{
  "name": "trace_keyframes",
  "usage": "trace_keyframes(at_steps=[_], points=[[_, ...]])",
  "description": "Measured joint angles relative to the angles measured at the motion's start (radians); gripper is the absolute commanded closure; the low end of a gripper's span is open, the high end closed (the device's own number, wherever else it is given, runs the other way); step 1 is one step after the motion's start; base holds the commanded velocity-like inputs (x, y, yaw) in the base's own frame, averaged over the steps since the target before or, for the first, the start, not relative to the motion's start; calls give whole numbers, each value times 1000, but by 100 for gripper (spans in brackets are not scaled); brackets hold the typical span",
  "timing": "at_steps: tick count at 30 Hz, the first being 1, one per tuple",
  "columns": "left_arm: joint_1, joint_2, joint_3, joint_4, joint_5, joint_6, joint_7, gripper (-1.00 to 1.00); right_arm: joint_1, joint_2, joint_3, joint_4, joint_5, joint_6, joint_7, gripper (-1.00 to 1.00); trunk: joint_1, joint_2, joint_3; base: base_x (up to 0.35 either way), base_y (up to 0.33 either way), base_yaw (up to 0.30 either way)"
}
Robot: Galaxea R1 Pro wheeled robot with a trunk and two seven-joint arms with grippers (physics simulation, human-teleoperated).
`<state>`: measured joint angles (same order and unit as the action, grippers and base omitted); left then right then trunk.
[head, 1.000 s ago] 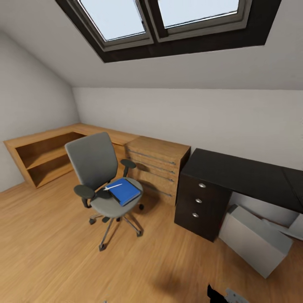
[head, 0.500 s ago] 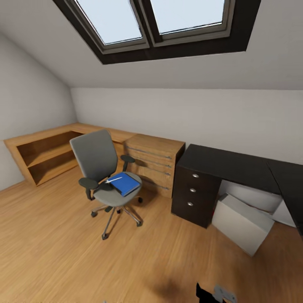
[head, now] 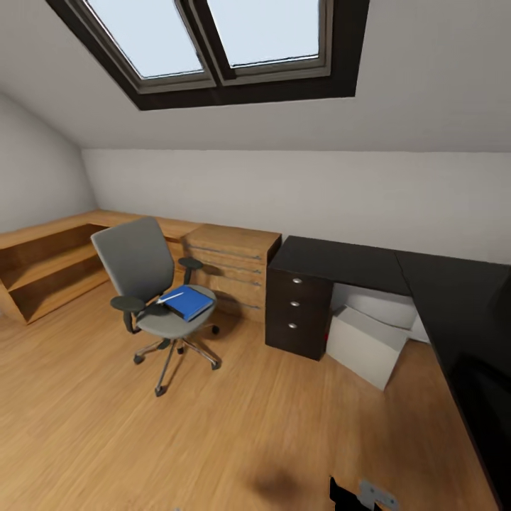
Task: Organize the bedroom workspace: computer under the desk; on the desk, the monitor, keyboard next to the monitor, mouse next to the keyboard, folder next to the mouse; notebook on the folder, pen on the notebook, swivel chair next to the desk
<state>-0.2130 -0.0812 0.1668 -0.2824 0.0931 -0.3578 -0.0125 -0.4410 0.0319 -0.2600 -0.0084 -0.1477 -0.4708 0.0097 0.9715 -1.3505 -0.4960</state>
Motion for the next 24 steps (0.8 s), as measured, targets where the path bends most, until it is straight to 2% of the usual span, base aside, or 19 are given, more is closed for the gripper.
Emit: trace_keyframes(at_steps=[6, 14, 24], points=[[0, 0, 0, 0, 0, 0, 0, -100, 0, 0, 1, 0, 15, 0, 0, -100, 0, 0, 0, -329, 1, -270], [0, 0, 0, 0, 0, 0, 0, -100, 0, 0, 2, 2, 71, 0, 0, -100, 0, 0, -3, -329, 0, -268], [0, 0, 0, 0, 0, 0, 1, -100, 0, -1, 4, 3, 83, 0, 0, -100, 0, 0, -11, -329, 0, -244]])
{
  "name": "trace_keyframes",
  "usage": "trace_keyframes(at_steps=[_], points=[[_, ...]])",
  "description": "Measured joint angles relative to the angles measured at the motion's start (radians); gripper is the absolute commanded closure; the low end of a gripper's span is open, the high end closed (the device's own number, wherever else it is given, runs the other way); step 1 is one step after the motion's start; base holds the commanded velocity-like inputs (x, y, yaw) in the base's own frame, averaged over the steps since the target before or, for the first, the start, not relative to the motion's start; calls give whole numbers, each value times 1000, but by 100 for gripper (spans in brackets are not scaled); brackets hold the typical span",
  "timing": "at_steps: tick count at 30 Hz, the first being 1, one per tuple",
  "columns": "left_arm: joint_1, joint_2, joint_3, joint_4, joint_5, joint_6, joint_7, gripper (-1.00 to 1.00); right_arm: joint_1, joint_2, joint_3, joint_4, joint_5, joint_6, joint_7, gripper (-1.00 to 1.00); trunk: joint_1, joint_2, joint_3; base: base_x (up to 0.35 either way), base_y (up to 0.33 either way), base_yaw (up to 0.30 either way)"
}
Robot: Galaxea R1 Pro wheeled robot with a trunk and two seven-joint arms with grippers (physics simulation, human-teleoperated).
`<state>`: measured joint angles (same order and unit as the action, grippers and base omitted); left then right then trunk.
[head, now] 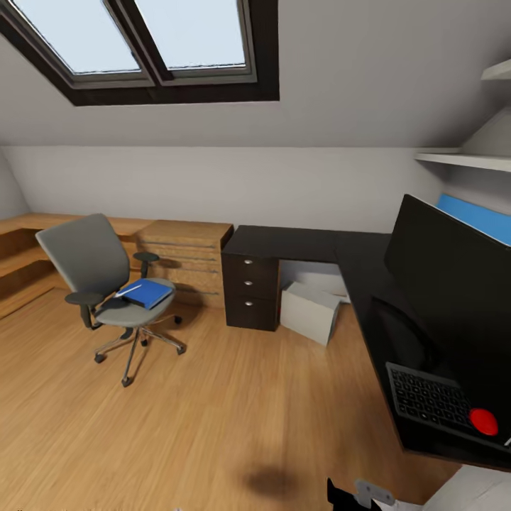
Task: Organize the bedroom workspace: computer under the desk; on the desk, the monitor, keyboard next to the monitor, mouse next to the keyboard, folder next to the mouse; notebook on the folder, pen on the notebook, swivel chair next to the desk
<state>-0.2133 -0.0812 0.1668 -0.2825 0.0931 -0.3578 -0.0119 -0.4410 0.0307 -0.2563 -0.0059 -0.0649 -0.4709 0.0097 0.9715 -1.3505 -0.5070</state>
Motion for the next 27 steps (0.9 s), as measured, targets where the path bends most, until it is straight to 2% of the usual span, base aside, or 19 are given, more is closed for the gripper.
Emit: trace_keyframes(at_steps=[13, 20, 27], points=[[0, 0, 0, 0, 0, 0, -1, -100, 0, 0, 1, 1, 3, 0, 0, -100, 0, 0, -16, -301, 0, -189], [0, -1, 0, 0, -1, -6, 3, -100, 0, -3, 1, 1, 3, 0, 0, -100, -1, 0, -26, -75, 0, -126], [0, 0, 0, 0, -2, -41, 5, -100, 0, -6, 11, -1, 6, 0, 0, -100, -1, 0, -30, -15, 0, -43]])
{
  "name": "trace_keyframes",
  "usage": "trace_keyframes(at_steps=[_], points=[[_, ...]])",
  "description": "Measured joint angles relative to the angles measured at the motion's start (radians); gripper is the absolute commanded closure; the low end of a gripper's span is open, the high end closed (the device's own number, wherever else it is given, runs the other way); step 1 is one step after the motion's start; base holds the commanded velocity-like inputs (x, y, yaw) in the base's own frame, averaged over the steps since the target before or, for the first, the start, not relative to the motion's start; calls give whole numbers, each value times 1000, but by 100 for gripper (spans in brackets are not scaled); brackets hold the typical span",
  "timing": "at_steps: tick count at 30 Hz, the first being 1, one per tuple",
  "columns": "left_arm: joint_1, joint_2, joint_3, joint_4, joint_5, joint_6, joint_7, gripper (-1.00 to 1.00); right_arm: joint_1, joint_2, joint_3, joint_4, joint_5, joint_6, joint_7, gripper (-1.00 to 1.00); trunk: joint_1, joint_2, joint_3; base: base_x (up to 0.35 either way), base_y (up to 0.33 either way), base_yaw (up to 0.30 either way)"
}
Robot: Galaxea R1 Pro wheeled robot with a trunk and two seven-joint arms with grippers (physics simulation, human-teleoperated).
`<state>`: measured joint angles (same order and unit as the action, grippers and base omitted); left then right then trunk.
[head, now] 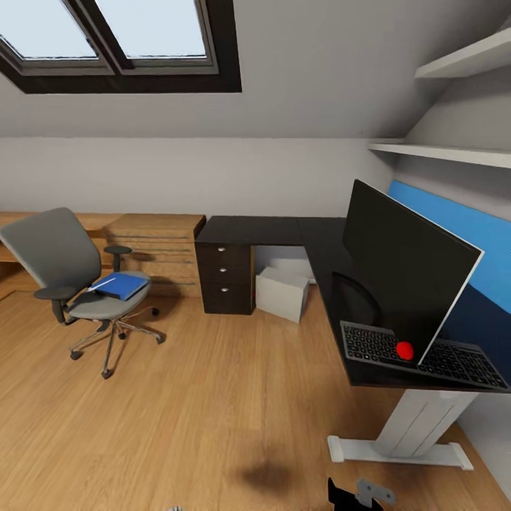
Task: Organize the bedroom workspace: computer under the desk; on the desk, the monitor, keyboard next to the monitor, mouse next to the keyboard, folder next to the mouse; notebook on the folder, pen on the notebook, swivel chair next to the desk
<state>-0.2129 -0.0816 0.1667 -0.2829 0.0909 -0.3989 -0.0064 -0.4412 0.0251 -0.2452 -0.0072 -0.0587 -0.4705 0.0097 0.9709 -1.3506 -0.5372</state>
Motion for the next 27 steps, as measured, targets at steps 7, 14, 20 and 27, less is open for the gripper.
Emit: trace_keyframes(at_steps=[7, 14, 20, 27], points=[[0, -1, 0, 0, -2, -13, 3, -100, 1, -4, 67, 4, 33, -6, -4, -100, 0, 0, -1, -41, 0, -9], [0, 0, -1, 0, -2, -15, 3, -100, 4, -30, 95, 19, 48, -48, -5, -100, 0, 0, -1, -58, 0, -2], [0, 9, 1, 45, 1, -16, 4, -100, 19, -41, 102, 25, 52, -62, -5, -100, -8, 14, 5, -15, 0, 0], [0, 19, 3, 100, 2, -17, 4, -100, 43, -34, 104, 26, 52, -66, -4, -100, -34, 63, 27, -1, 0, 0]])
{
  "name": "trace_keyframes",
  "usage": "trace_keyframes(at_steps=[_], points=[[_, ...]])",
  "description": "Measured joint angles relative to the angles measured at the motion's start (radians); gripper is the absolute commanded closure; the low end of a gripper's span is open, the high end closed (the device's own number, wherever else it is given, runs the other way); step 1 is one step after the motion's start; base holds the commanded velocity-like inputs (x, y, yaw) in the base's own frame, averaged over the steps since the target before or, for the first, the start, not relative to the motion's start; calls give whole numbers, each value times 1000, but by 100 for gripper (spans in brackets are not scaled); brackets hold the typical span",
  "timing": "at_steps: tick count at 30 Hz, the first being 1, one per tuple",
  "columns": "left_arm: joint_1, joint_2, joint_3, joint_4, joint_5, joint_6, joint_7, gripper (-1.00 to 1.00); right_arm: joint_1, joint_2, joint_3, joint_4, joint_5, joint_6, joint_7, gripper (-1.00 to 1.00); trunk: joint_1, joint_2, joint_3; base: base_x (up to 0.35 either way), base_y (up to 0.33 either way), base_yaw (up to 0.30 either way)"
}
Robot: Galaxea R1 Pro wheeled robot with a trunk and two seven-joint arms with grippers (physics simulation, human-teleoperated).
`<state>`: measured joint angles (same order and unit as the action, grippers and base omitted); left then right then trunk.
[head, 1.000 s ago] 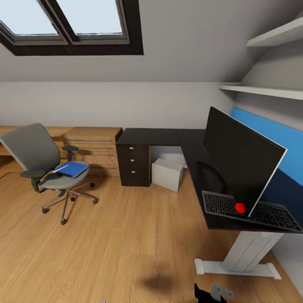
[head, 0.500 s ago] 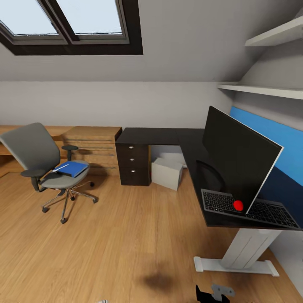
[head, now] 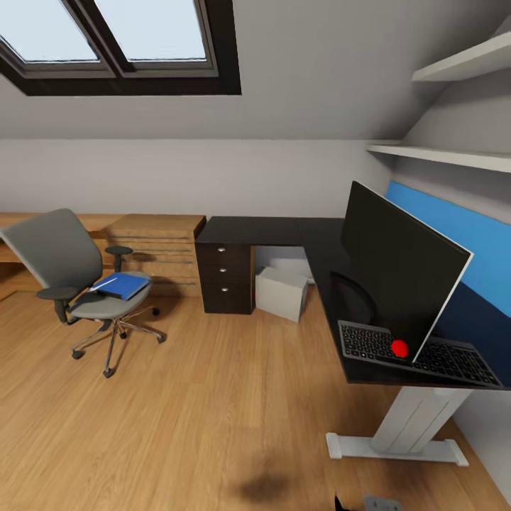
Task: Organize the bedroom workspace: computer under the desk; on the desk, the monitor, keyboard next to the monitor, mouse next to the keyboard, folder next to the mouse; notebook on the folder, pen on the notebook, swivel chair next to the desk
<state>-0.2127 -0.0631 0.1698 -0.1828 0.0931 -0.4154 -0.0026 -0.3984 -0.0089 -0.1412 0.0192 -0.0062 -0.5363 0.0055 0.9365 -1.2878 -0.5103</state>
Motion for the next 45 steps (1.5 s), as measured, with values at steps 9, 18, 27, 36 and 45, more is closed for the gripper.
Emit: trace_keyframes(at_steps=[9, 18, 27, 36, 45], points=[[0, 7, 0, 5, 0, -1, 0, -100, 6, -6, 0, -1, -1, -1, 0, -100, -35, 63, 28, 0, 0, 0], [0, 10, 0, 28, -1, -147, -1, -100, 7, -6, 0, -1, -1, -4, 0, -100, -69, 126, 56, 0, 0, 0], [0, 10, 0, 74, -2, -229, -3, -100, 8, -8, 0, -1, -1, -55, 0, -100, -104, 189, 85, 0, 0, 0], [0, 10, -1, 80, -2, -237, -3, -100, 14, -8, 0, -1, -1, -68, 0, -100, -138, 252, 113, 0, 0, 0], [0, 10, -1, 81, -2, -237, -3, -100, 14, -9, 0, -1, -1, -70, 0, -100, -173, 315, 141, 0, 0, 0]])
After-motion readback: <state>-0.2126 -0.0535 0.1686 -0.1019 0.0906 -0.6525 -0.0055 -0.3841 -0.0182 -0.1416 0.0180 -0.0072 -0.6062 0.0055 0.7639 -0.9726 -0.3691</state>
